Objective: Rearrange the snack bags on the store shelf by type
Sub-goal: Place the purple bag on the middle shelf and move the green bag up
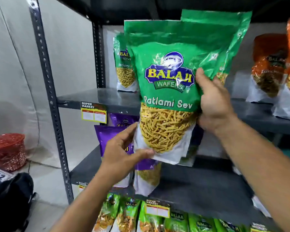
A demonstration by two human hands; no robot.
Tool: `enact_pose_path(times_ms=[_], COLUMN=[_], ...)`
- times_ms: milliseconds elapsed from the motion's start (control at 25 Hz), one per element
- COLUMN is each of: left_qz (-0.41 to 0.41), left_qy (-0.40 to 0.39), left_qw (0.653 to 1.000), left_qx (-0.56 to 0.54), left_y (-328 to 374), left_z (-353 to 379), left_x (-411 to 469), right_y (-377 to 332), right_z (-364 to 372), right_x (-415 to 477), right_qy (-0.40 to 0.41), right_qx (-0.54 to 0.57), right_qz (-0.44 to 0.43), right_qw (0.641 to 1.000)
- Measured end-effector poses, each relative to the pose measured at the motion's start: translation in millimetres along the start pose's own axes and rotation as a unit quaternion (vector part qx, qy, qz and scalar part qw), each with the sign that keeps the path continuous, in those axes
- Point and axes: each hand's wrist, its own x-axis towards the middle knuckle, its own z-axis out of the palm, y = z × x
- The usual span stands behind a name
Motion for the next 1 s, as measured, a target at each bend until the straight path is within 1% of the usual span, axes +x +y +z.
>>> enact_pose_path(times_ms=[120, 240, 400, 560, 680, 760, 840, 920, 960, 1000], left_qz=[0.065, 0.086, 0.047, 0.023, 0.021, 0.012, 0.012, 0.017, 0.032, 0.058], left_qy=[-0.017, -0.042, -0.04, -0.054, -0.055, -0.049, -0.032, 0.021, 0.068, 0.117], left_qw=[0.996, 0.99, 0.987, 0.977, 0.971, 0.967, 0.963, 0.96, 0.959, 0.959], left_qx=[0.056, 0.106, 0.146, 0.203, 0.232, 0.25, 0.267, 0.279, 0.274, 0.251], left_y=[13, 12, -5, -24, -34, -34, -25, -16, -14, -17], left_z=[-22, -40, -56, -59, -63, -64, -60, -55, -54, -54], left_x=[67, 122, 170, 192, 202, 204, 197, 178, 162, 144], right_y=[-15, -9, 21, 47, 58, 61, 55, 47, 45, 47], right_z=[42, 73, 96, 100, 98, 97, 94, 82, 69, 53], right_x=[52, 100, 157, 180, 183, 178, 156, 121, 101, 79], right_qy=[-0.039, -0.042, -0.004, 0.034, 0.034, 0.021, 0.007, -0.011, -0.027, -0.057], right_qx=[-0.011, -0.066, -0.16, -0.241, -0.314, -0.372, -0.446, -0.505, -0.503, -0.479], right_qz=[-0.029, -0.048, -0.04, -0.021, -0.043, -0.073, -0.084, -0.11, -0.136, -0.162], right_qw=[0.999, 0.996, 0.986, 0.97, 0.948, 0.925, 0.891, 0.856, 0.853, 0.861])
